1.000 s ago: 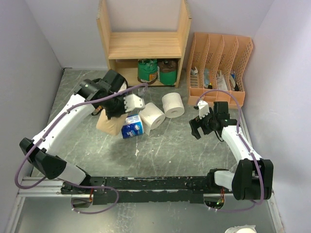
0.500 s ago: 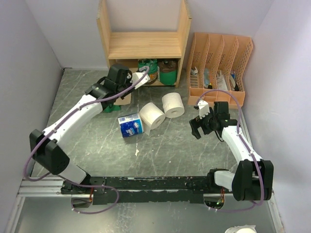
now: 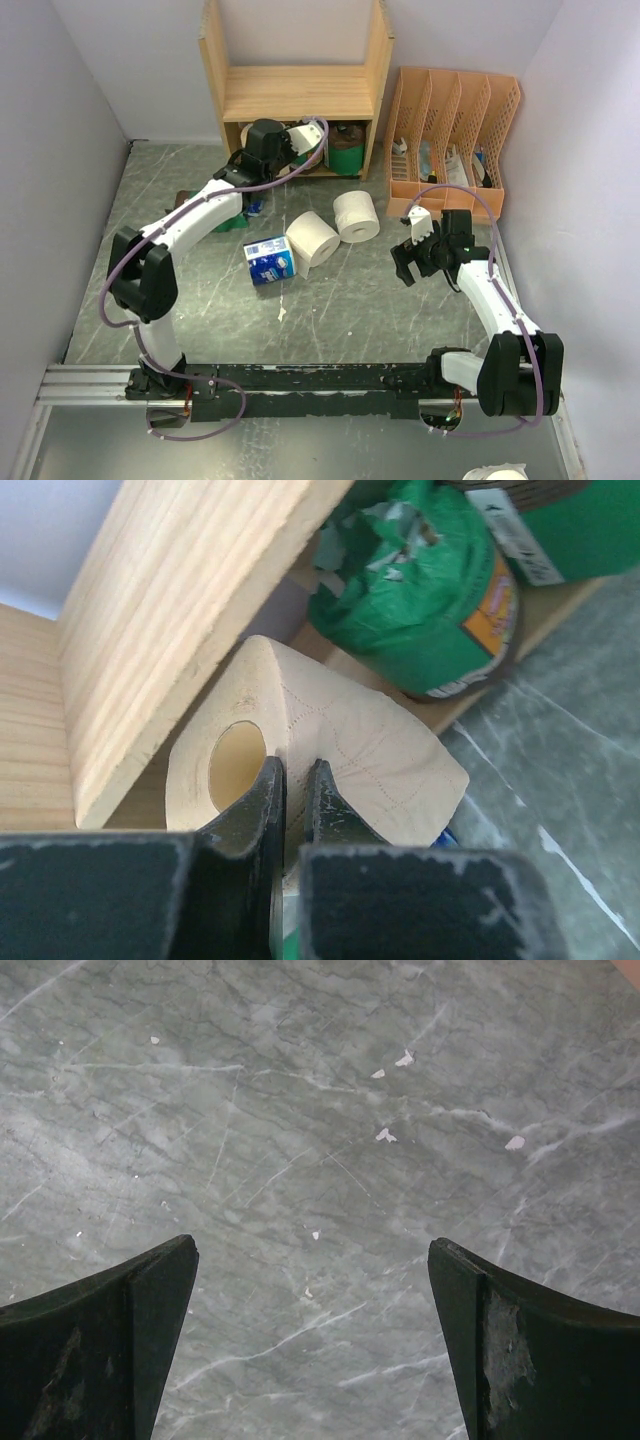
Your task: Place and organize the paper towels onto the shelf
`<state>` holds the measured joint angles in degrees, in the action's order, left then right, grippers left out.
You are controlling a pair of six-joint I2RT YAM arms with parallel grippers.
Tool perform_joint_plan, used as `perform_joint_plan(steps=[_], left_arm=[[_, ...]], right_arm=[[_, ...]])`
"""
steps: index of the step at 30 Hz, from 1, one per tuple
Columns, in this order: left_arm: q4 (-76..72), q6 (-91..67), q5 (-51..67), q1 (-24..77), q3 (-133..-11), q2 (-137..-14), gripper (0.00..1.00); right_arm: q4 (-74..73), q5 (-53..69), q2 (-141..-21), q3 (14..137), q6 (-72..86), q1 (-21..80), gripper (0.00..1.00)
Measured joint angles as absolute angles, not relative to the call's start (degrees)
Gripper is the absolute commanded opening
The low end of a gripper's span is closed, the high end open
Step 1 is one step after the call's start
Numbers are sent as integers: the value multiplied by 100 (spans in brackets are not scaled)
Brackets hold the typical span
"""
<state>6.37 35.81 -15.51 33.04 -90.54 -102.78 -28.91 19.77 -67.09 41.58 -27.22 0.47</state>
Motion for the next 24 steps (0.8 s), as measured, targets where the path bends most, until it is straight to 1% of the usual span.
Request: perform_joint_plan(steps=[9, 15, 20, 24], left_arm=[[-965, 3988, -2202, 3050, -9021, -11056, 7], [-2196, 4316, -2561, 3041, -8696, -11399, 7], [-2775, 4541, -2681, 3041, -8648, -11821, 7], [-2943, 4613, -2707, 3041, -8652, -12119, 7]], right_arm=[[-2891, 1973, -6709, 4156, -2722, 32, 100], [-2891, 1973, -6711, 4156, -2722, 34, 100], [-2891, 1970, -6711, 4156, -2724, 32, 100], [-2891, 1970, -6716, 4156, -2724, 25, 100]])
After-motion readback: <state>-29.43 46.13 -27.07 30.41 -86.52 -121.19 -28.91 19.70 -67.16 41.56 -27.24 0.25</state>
